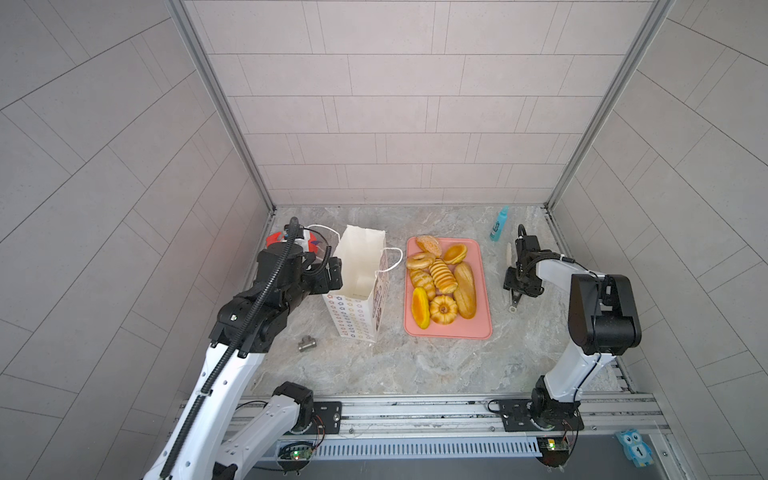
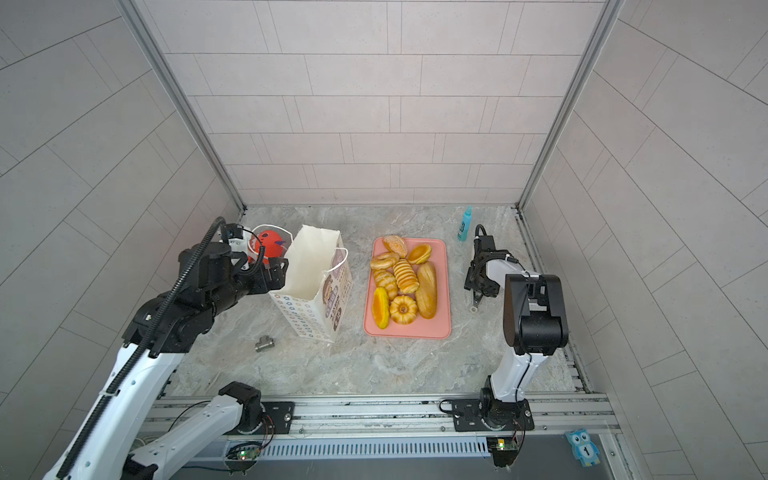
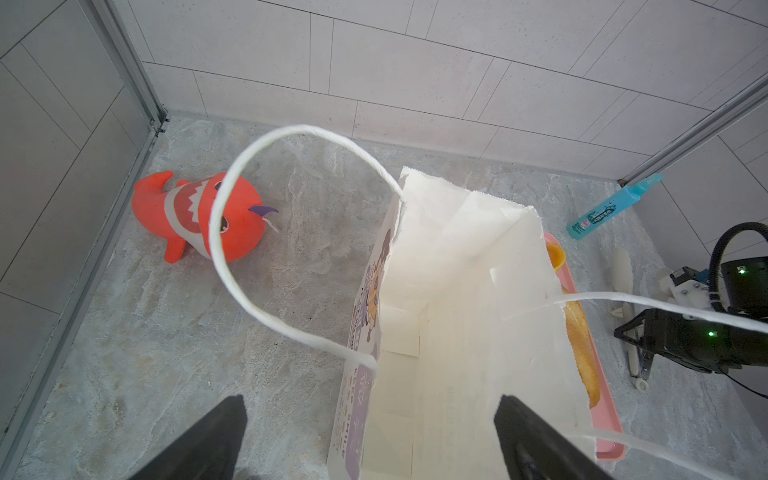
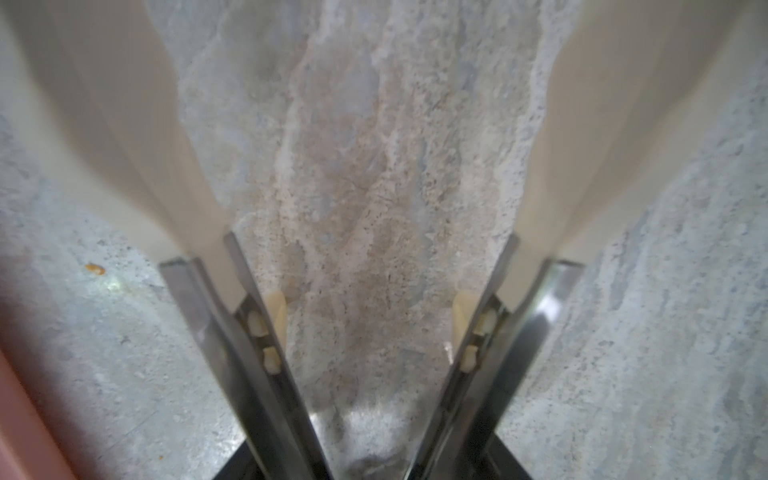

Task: Place the fake bread into the paper bag
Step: 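Lower the right gripper onto the metal tongs and grasp their handles, then lift the tongs with the right gripper and carry them over the bread tray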

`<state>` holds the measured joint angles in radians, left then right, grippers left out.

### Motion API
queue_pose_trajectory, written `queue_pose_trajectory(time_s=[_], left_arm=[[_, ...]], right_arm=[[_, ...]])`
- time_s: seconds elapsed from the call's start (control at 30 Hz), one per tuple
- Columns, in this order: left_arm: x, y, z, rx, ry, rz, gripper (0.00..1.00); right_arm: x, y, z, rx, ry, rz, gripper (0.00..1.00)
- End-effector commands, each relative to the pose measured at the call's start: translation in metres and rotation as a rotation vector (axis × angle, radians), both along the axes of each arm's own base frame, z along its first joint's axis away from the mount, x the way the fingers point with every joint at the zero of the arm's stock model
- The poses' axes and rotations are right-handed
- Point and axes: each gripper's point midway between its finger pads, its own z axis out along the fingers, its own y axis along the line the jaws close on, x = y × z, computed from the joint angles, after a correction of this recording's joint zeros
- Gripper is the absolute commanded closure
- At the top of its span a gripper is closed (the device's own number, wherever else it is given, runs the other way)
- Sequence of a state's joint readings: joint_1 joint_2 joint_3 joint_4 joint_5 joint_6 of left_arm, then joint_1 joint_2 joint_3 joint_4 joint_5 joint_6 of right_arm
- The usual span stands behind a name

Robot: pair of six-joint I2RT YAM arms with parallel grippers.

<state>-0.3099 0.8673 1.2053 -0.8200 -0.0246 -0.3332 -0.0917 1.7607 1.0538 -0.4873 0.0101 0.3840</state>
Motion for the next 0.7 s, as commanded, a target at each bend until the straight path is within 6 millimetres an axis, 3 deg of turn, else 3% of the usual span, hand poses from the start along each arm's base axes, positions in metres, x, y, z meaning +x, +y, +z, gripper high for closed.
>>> queue_pose_trajectory(time_s=[0.0,0.23,0.67], left_arm=[[-0.003,0.005,0.002,0.017,-0.011,0.008,0.00],[-0.001,0.006,0.005,0.028,-0.018,0.013,0.00],[0.000,0.008,0.010,0.036,-0.020,0.021,0.00]], right_arm=[[-0.022,-0.002,0.000,-0.017,0.063,-0.002,0.44],[-0.027,0.004,0.048,0.002,-0.035,0.013,0.50],[-0.044,0.033,0.118,0.084,-0.199,0.071,0.55]])
